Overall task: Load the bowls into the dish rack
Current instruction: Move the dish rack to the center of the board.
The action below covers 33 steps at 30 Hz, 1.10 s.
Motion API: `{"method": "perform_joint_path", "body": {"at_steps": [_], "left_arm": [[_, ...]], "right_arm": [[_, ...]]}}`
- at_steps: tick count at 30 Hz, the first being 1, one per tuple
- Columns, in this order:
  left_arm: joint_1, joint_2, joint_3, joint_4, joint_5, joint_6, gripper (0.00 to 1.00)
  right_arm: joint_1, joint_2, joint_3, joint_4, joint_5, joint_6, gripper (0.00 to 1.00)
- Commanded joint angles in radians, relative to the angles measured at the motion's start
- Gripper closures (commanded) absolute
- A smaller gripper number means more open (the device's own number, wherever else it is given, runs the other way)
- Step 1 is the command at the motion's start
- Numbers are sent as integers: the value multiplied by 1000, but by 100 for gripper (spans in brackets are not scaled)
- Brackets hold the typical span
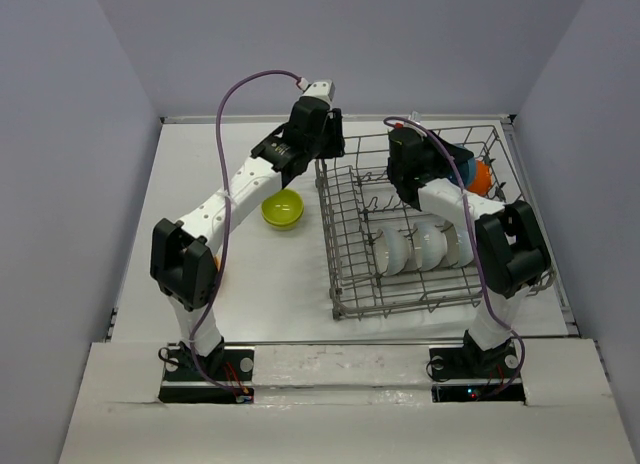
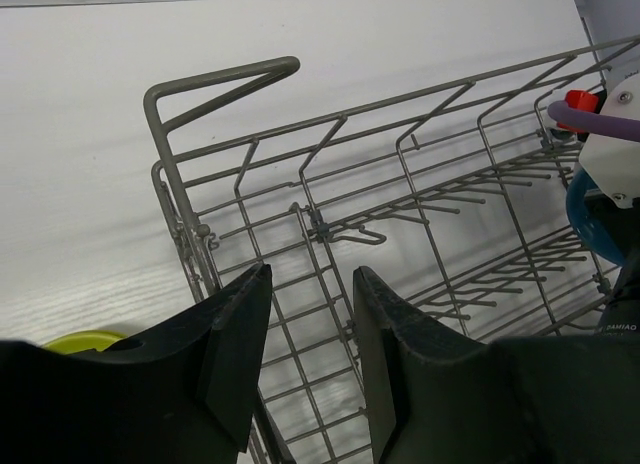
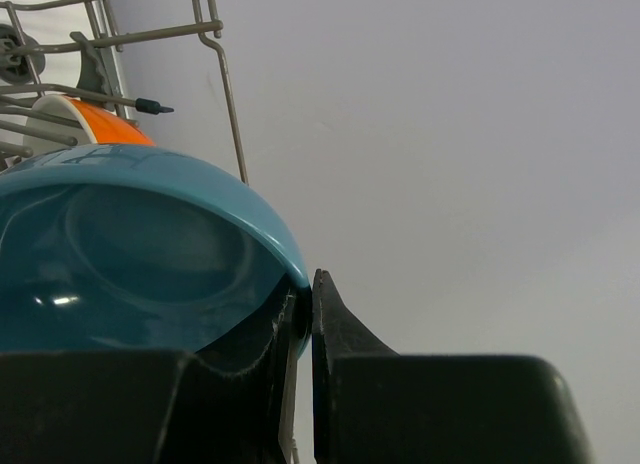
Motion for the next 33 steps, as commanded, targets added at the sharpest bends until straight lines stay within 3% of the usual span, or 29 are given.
{"method": "perform_joint_path", "body": {"at_steps": [1,13,33], "left_arm": [[-1,-44,6,-36,-101,26,48],[1,-146,-44,-19,-251,73,39],[-1,23,47,-44,-187,52,39]], "right_arm": [[-18,-50,-20,-3,23,2,99],[-18,-43,-16,-1,26,6,99],[-18,-40,-22,8,26,6,99]]}}
